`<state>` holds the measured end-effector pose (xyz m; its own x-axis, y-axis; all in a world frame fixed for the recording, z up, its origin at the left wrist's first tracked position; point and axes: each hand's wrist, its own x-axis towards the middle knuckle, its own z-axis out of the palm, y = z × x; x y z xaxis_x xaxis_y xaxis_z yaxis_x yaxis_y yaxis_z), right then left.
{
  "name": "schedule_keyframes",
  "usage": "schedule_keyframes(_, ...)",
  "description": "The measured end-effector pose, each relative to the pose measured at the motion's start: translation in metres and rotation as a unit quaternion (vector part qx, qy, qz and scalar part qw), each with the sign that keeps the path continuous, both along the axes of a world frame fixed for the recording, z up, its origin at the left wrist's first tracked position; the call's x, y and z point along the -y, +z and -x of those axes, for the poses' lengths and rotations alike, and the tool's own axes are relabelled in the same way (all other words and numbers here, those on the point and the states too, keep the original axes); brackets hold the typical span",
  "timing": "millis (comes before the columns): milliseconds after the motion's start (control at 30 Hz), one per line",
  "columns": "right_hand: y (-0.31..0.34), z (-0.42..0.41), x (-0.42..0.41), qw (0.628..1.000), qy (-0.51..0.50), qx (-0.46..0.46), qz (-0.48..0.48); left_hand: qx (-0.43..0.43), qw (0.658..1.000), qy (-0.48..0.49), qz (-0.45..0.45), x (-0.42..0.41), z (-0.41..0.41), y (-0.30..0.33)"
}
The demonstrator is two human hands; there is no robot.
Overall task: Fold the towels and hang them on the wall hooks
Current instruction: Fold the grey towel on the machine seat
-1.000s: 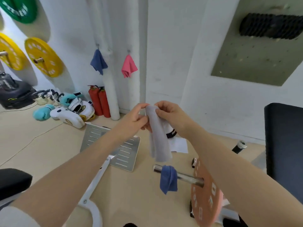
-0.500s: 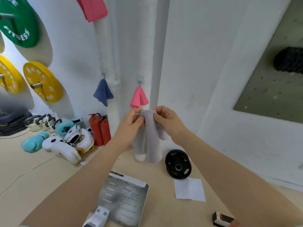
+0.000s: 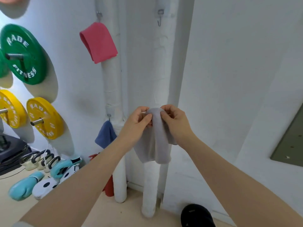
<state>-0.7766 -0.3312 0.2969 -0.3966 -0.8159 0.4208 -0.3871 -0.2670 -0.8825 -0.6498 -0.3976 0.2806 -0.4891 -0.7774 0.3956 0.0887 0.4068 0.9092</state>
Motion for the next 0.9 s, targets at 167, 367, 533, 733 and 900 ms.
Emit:
schedule_keyframes(167, 0.049, 0.050, 0.079, 0.997, 0.021, -0.052, 0.058, -0.056, 0.997, 0.031, 0.052, 0.073, 0.049, 0.047)
schedule_keyframes(367, 0.146, 0.101, 0.161, 0.987, 0.050, -0.090, 0.127, -0.114, 0.984, 0.071, 0.117, 0.153, 0.101, 0.141)
schedule_keyframes(533, 0.223, 0.129, 0.217, 0.968, 0.037, -0.143, 0.200, -0.127, 0.967, 0.109, 0.192, 0.206, 0.126, 0.219)
schedule_keyframes(733, 0.269, 0.152, 0.259, 0.956, -0.035, -0.174, 0.233, -0.081, 0.955, 0.175, 0.223, 0.257, 0.151, 0.270)
schedule_keyframes(900, 0.259, 0.158, 0.279, 0.923, -0.117, -0.310, 0.196, -0.002, 0.959, 0.225, 0.173, 0.284, 0.173, 0.264)
